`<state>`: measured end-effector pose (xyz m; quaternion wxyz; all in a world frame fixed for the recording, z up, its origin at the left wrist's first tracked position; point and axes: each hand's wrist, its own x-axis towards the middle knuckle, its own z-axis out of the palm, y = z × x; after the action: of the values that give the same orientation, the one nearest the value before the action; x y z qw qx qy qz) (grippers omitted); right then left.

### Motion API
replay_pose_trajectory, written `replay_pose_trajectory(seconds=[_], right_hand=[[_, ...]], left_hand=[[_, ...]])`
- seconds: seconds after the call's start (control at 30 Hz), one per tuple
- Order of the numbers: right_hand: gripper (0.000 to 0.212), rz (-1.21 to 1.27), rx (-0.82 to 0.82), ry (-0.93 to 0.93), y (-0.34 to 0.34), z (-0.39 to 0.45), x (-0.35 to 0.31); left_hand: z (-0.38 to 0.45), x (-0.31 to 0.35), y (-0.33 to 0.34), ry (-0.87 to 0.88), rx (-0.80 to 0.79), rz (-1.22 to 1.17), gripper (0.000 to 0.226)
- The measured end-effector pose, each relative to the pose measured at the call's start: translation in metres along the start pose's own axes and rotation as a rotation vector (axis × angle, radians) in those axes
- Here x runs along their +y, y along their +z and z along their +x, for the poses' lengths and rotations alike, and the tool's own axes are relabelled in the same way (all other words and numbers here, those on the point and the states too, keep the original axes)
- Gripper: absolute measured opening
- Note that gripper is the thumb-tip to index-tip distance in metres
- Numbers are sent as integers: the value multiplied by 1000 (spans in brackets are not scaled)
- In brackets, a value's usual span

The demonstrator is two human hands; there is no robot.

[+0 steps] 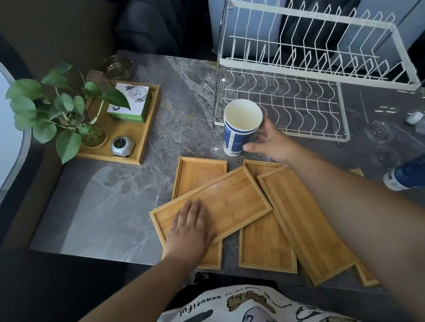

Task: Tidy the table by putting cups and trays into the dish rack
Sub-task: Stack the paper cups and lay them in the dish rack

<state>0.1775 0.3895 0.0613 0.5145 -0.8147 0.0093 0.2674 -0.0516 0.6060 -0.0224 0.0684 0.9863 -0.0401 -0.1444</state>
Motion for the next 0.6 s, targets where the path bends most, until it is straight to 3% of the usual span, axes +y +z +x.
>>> replay_pose_trajectory(seconds=[0.1, 0.4, 0.6], right_hand=[[119, -28, 113, -33, 17, 6, 4], [79, -17, 282, -101, 36, 20, 4], [78, -34, 354, -130, 20, 4, -1]], left_hand=[[-1, 0, 0, 1, 0, 7, 72], [0, 0, -1, -4, -36, 3, 73], [1, 3, -6, -7, -40, -2, 73]])
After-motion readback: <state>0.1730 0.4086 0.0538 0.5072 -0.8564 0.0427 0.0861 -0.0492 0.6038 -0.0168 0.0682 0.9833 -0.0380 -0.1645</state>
